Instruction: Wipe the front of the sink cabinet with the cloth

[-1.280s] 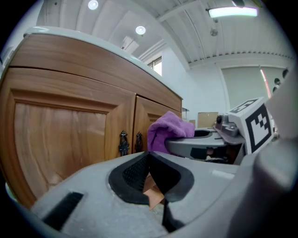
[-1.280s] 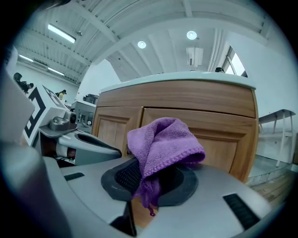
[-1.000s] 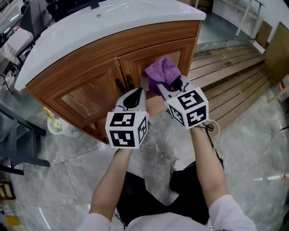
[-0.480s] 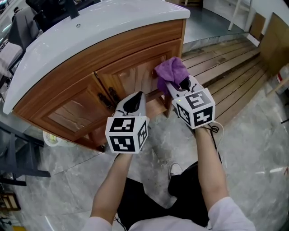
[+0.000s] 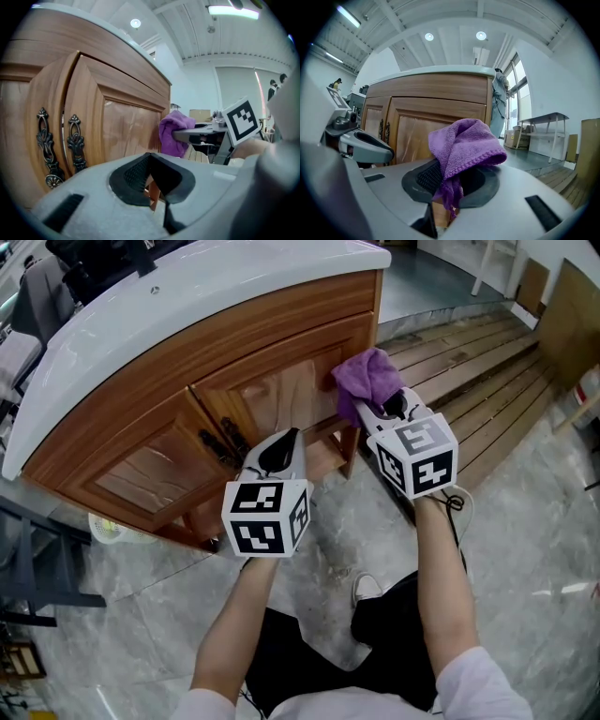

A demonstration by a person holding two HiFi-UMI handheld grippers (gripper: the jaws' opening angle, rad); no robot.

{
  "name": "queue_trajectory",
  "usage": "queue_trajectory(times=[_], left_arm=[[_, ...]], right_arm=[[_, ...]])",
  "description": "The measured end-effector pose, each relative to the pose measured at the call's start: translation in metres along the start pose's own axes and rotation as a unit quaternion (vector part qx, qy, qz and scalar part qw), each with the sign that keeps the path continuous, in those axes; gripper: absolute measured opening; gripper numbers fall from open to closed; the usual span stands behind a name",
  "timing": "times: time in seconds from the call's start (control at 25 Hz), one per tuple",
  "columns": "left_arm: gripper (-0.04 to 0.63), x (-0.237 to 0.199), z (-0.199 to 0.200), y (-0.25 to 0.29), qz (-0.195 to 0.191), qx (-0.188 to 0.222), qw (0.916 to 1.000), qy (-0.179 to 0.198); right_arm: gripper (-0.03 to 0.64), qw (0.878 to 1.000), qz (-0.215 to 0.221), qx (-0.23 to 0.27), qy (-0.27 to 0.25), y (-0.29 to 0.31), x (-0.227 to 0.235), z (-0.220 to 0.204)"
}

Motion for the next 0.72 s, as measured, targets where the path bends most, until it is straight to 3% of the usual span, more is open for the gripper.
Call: queue_trajectory(times=[0.36, 0.72], left_arm=[[0.005, -0.027, 0.009, -0.044, 0.032, 0.016, 0.9994, 0.0], [0.005, -0.067, 0.009, -0.11, 0.096, 0.023, 0.9951, -0.004]], right_arm=[[0.073, 0.996, 0.081, 0.026, -0.001, -0.01, -0.069, 0.034], [0.073, 0.979, 0.198, 0.048, 0.0, 0.001, -0.165, 0.052]])
Point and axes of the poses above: the fingertips, and each gripper's own axes: y forward along the fingers, x to its right, z out of its top, the point moved 10 cm from there along -y, backward along the fingers, and after that the axes turned 12 degrees about x, right-handed, at the moved point
